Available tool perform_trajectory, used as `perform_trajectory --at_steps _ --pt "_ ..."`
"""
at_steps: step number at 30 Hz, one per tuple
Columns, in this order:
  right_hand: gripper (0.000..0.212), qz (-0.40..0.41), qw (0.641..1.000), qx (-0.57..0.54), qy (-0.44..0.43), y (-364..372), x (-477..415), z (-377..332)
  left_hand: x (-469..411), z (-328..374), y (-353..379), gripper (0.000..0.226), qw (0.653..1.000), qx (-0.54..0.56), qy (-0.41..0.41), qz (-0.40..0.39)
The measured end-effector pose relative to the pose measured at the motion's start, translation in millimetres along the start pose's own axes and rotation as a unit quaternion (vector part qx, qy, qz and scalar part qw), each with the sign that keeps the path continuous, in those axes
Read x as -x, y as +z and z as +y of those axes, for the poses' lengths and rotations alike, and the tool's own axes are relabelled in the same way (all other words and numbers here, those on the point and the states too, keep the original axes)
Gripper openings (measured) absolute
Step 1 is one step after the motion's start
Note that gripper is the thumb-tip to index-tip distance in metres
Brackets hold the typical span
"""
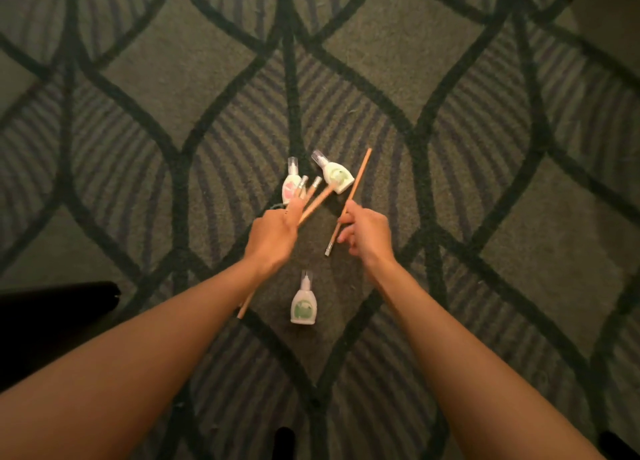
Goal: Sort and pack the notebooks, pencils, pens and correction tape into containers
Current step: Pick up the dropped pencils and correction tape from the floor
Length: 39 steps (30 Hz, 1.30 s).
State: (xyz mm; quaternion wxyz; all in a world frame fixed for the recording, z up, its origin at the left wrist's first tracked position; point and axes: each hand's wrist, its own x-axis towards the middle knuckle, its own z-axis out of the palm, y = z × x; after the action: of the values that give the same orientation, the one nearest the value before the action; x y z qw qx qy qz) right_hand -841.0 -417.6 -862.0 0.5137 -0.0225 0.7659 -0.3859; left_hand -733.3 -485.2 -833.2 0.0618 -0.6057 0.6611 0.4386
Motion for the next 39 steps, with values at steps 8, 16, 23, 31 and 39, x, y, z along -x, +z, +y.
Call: perform_trajectory --at_steps 8,16,23,31,39 --pt "0.025 0.078 0.955 0.284 -0.046 23.3 -7.4 4.3 -8.4 -9.8 -4.4 0.026 0.995 -0.009 -0.039 0.086" --pt "0.024 0.106 0.963 0.245 -0.047 27.7 -2.5 1.6 -17.0 -10.9 0.3 0.031 0.993 0.021 -0.012 0.119" --pt "0.019 -0.219 0.916 0.304 -0.143 46.4 30.1 6.8 -28.1 -4.7 -4.0 0.031 0.963 0.212 -0.042 0.158" --pt "0.02 -0.124 0.893 0.356 -0.247 47.2 9.2 -19.7 -36.4 -12.3 -20.9 0.032 0.957 0.147 -0.109 0.224" --pt "0.051 0.057 0.891 0.412 -0.183 84.2 -19.7 -48.4 -44.0 -24.2 -23.7 0.033 0.973 0.048 -0.11 0.197"
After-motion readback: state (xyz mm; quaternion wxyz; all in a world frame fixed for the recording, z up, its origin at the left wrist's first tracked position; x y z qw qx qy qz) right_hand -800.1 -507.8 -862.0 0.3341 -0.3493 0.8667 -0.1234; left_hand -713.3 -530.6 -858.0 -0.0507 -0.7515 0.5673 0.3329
